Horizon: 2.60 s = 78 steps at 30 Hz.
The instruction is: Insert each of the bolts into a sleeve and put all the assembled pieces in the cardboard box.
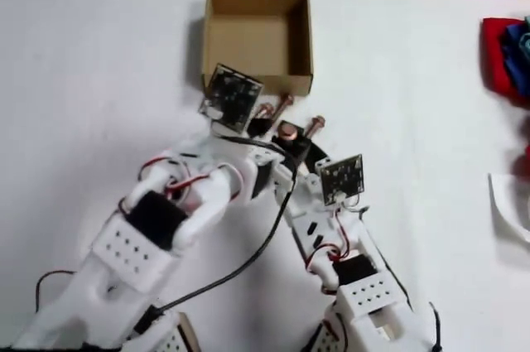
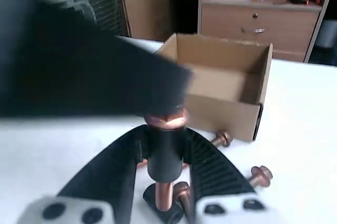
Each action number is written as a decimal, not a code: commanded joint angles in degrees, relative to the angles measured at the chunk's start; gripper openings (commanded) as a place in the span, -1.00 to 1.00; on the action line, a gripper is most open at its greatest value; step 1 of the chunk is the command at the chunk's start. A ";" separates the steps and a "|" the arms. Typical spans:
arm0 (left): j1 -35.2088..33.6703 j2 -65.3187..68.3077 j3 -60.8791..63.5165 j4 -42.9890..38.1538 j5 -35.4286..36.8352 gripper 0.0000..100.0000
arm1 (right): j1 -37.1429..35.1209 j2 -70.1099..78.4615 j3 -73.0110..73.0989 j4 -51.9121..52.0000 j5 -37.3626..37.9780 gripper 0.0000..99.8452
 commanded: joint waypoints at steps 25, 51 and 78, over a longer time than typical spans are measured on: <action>-40.35 -2.55 27.38 -12.92 -21.89 -0.56 | 12.62 42.07 -76.84 53.58 -3.16 -0.96; -40.09 -2.55 40.40 -22.77 -21.98 -0.56 | 10.42 132.53 -189.89 76.70 -6.42 -0.96; -40.09 -2.55 40.40 -22.68 -21.98 -0.56 | 9.63 140.70 -185.23 73.10 6.07 -0.96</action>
